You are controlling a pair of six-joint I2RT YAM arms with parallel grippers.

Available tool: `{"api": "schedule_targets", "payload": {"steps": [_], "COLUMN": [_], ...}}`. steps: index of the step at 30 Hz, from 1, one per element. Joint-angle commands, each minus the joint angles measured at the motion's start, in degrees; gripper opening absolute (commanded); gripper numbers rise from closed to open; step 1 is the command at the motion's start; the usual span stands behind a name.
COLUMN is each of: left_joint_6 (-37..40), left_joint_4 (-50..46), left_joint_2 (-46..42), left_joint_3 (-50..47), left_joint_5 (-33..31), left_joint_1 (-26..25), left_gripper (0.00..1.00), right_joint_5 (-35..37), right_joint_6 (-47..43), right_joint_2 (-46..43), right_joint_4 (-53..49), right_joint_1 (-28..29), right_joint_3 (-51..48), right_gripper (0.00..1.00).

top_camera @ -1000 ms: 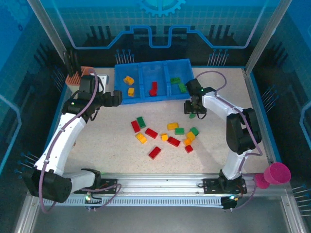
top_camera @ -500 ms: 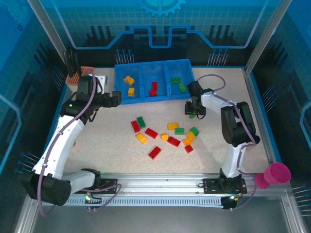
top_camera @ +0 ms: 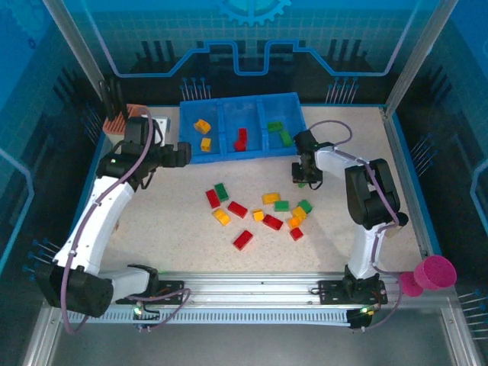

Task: Sort the legos into containers by color
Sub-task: Pick up the lego from the middle-right of the table, then place the lego in the container.

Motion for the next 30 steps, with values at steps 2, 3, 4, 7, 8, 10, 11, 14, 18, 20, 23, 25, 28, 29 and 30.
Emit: {"api": "schedule_targets", "payload": {"steps": [2,3,4,7,8,10,11,14,18,20,23,25,28,29,30], "left_joint_6": [-0.9,-0.9,-0.9,-1.1,-1.1,-1.0,-1.0,-1.1,-2.0,-2.8,-3.2,-3.1,-2.9,-2.9,-3.0], "left_joint_4": [-0.8,-0.9,-1.0,-1.5,-1.6,-1.8,-1.7,-1.5,-1.2,-0.7,-0.4,-0.6,-0.7,-0.5,-0.2], "left_joint_2": [0.6,0.7,0.9,1.2,1.2,1.0,0.9,1.4,2.0,1.9,2.0,2.5,3.1,3.2,3.4], "left_joint_3": [2.5,2.8,3.2,4.1,4.2,4.3,4.2,4.3,4.1,3.5,3.1,3.6,4.2,4.1,4.1], "left_joint_5": [-1.0,-0.9,-0.9,-0.9,-0.9,-1.2,-1.4,-1.5,-1.0,-0.6,-0.3,-0.4,-0.4,-0.3,-0.2], "left_joint_1": [0.7,0.6,0.6,0.6,0.6,0.6,0.6,0.6,0.6,0.6,0.6,0.5,0.6,0.6,0.6], "left_gripper": [0.99,0.99,0.99,0.99,0.99,0.99,0.99,0.99,0.99,0.99,0.99,0.99,0.99,0.99,0.99], "right_joint_5": [-0.2,-0.6,-0.8,-1.1,-1.2,-1.3,-1.4,-1.4,-1.1,0.5,1.3,1.2,0.7,0.3,0.0], "right_joint_6": [-3.2,-4.4,-5.3,-7.7,-8.3,-9.4,-9.9,-11.3,-12.8,-13.1,-12.9,-12.3,-11.6,-11.4,-11.2], "right_joint_2": [-3.9,-4.1,-3.9,-1.7,-0.5,3.1,4.8,11.5,20.3,23.5,26.7,28.5,29.8,30.1,30.4], "right_joint_4": [-2.5,-2.6,-2.6,-2.3,-2.5,-3.0,-3.4,-5.0,-8.4,-9.2,-9.8,-10.5,-10.6,-10.6,-10.6], "right_joint_1": [-0.3,-0.2,-0.1,0.4,0.5,0.6,0.6,0.7,1.4,1.9,2.2,2.3,2.3,2.3,2.3], "right_joint_3": [2.9,4.9,7.1,14.4,16.8,23.2,26.4,36.6,49.0,52.1,55.6,57.2,57.7,57.5,57.4], "right_gripper": [0.29,0.29,0.29,0.29,0.29,0.29,0.29,0.29,0.29,0.30,0.30,0.30,0.32,0.32,0.33]}}
